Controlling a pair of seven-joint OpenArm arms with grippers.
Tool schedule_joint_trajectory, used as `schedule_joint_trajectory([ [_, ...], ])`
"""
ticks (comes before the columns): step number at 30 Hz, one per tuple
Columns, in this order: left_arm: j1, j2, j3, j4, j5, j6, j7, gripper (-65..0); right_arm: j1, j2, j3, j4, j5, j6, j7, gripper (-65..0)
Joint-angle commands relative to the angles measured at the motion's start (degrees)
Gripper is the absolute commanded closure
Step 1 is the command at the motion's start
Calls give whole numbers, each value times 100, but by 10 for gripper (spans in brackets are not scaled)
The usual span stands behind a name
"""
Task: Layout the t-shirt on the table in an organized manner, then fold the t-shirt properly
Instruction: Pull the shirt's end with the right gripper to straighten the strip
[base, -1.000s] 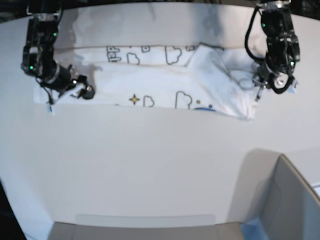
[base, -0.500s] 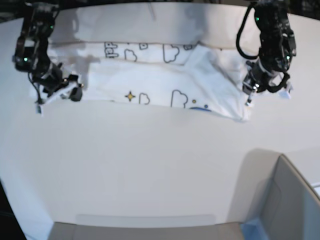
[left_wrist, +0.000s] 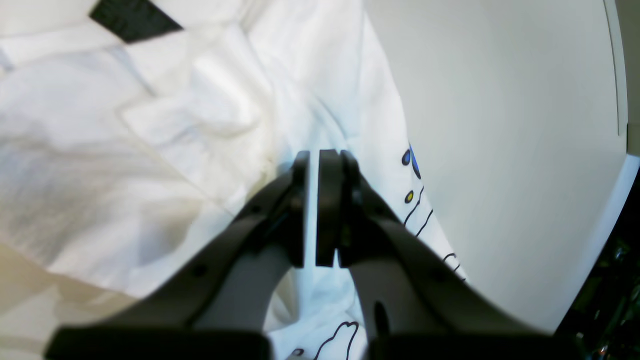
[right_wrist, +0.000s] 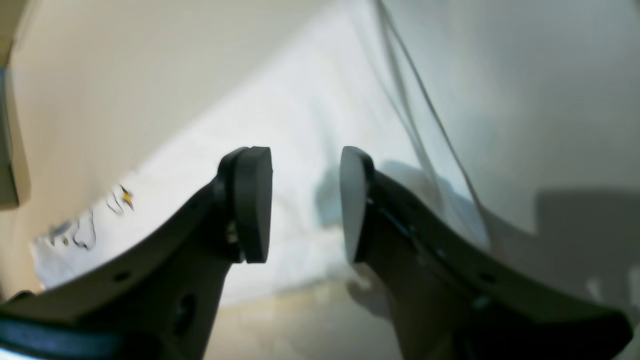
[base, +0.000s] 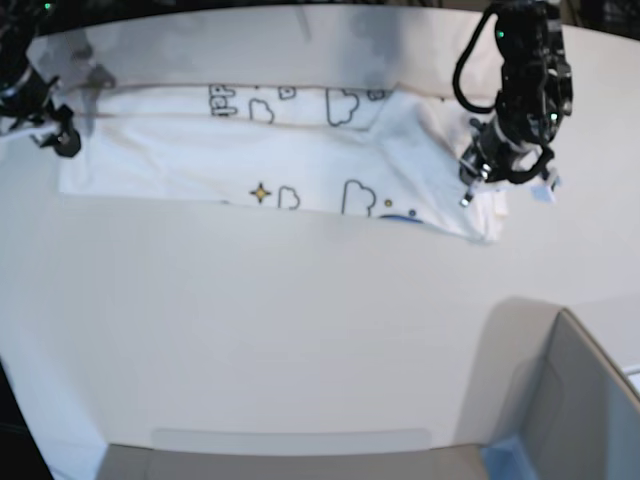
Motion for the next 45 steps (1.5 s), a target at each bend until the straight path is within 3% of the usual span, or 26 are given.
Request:
schedule_joint_trajectory([
  [1, -39, -59, 17, 85, -2, -7, -46, -27, -35, 193, 42, -75, 210, 26, 112, -235],
  [6, -39, -59, 113, 76, -2, -7, -37, -27, -167, 228, 69, -541, 412, 404, 103, -235],
  [11, -21, -67, 113, 76, -2, -7, -37, -27, -132, 202, 78, -735, 394, 430, -310, -244],
  [17, -3, -67, 113, 76, -2, -7, -28, -27, -44, 193, 60, -1306, 386, 439, -319, -332],
  [24, -21, -67, 105, 76, -2, -7, -37, -27, 238, 202, 25, -1385, 359, 439, -319, -335],
  [35, -30, -67, 61, 67, -2, -7, -46, -27, 1671, 193, -793, -2493, -696, 439, -310, -333],
  [38, -21, -67, 52, 67, 7, -7, -46, -27, 1899, 184, -969, -2502, -898, 439, -231, -279],
  [43, -21, -76, 52, 67, 7, -7, -46, -27, 2198, 193, -1224, -2871, -1162, 421, 50, -115],
  [45, -21, -76, 52, 67, 7, -7, -46, -27, 2172, 193, -1267, -2748, -1126, 421, 41, -86],
])
